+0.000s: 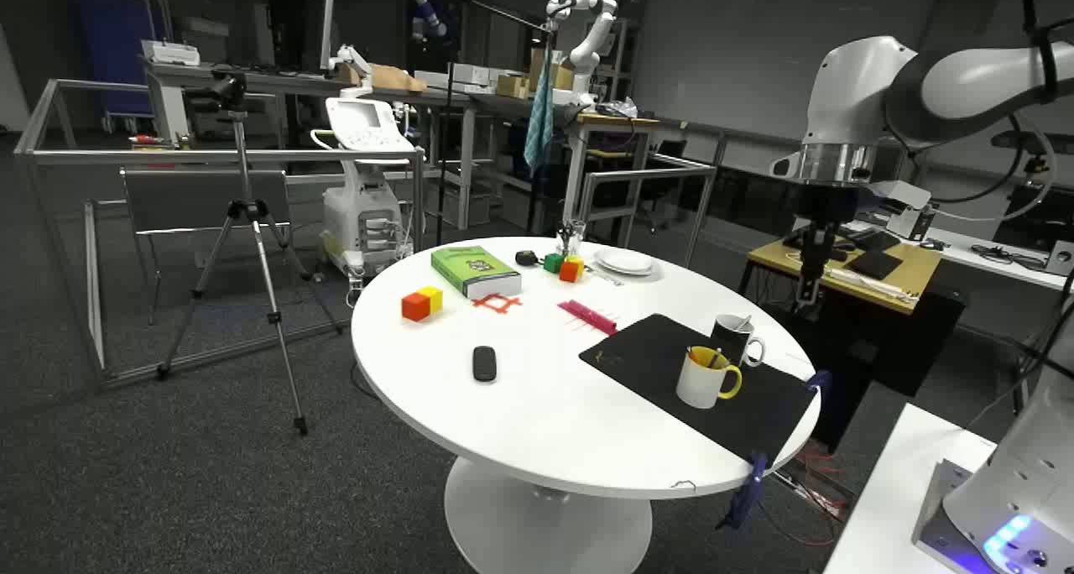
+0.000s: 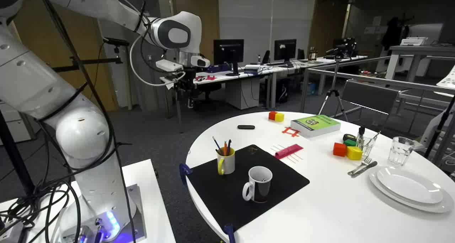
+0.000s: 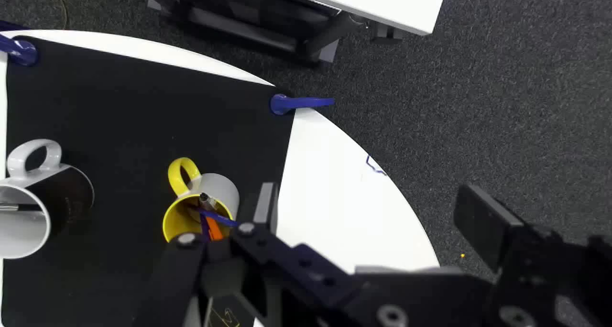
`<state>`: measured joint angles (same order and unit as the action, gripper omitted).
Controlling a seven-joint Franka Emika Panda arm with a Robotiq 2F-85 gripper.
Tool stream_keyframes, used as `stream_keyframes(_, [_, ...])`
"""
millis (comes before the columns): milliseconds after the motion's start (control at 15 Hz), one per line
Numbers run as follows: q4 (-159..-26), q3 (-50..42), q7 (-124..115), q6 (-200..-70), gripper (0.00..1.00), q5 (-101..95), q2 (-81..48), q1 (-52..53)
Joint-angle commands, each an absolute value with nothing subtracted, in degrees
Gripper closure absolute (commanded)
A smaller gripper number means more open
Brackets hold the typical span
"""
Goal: Remove the pen from the black cup and put them inside the white cup
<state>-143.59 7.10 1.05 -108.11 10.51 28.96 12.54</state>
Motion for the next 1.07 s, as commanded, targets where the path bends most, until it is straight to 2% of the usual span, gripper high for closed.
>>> stream_keyframes(0, [-143.5,7.5,1.2,-108.0,0.0,10.7,29.0,12.0])
stream_keyframes(1000, [-143.7,4.1,9.7,-114.0,0.0,3.8,28.0,9.1])
